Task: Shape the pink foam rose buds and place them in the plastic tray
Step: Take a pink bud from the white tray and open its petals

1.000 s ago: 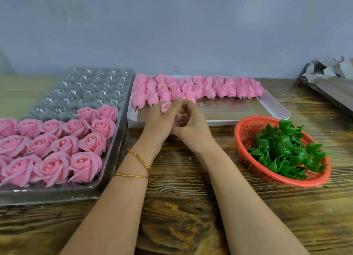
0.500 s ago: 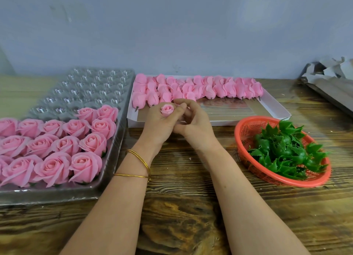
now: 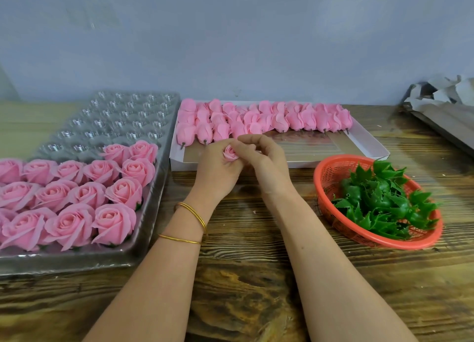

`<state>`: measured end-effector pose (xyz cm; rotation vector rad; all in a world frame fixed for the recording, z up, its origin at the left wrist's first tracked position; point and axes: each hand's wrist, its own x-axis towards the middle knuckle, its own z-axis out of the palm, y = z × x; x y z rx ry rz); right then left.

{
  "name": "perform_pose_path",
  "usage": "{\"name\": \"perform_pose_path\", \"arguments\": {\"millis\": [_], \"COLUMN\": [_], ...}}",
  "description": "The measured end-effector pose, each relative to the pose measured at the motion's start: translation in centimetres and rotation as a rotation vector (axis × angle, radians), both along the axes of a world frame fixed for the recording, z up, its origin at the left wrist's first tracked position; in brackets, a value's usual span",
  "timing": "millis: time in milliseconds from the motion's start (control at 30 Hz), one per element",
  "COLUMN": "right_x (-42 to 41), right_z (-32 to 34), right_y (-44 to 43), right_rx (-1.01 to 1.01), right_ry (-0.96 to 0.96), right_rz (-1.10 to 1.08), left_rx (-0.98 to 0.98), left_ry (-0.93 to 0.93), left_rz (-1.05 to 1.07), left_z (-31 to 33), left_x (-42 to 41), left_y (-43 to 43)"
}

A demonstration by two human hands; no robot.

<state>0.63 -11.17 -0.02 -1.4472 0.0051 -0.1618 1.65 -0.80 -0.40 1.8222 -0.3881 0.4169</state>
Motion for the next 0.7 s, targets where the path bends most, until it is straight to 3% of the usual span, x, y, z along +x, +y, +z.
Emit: {"name": "perform_pose_path", "arguments": {"millis": [500, 700], "right_x": [0.17, 0.02], "right_z": [-0.02, -0.09], "right_y": [0.09, 0.13], "right_rx": [-0.017, -0.043], "right_ry": [-0.027, -0.053], "right_rz": [0.034, 0.024], "left_rx": [0.068, -0.002], "left_ry": [0.003, 0.05], "left_rz": [-0.006, -0.046], "left_z": [0.1, 0.14], "left_x": [-0.09, -0.17], "left_y": [0.03, -0.03]}}
